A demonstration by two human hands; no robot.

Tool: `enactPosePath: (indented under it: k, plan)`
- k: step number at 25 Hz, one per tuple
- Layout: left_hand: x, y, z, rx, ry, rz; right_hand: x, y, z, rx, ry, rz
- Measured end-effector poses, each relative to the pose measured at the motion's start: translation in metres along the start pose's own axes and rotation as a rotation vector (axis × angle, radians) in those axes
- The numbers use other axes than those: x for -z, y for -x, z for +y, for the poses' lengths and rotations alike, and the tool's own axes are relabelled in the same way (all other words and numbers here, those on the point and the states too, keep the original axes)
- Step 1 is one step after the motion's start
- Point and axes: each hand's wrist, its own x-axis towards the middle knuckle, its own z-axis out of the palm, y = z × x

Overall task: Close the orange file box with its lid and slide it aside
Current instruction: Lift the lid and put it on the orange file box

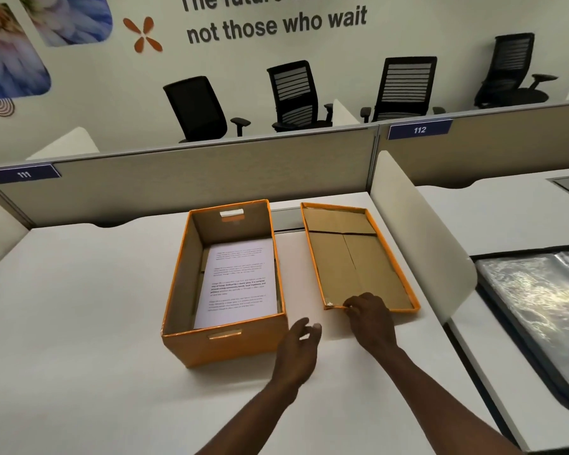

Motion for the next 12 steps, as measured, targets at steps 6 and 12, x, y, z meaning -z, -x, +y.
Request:
enactPosePath:
  k: [6, 12]
  plan:
    - [-0.025, -0.054, 0.025, 0.116, 0.248, -0.108, 0.03, 0.023, -0.002, 0.026, -0.297, -0.073]
    - [-0.028, -0.045, 0.026, 0.03, 0.311, -0.068, 0.081, -0.016, -0.031, -0.14, -0.487, -0.097]
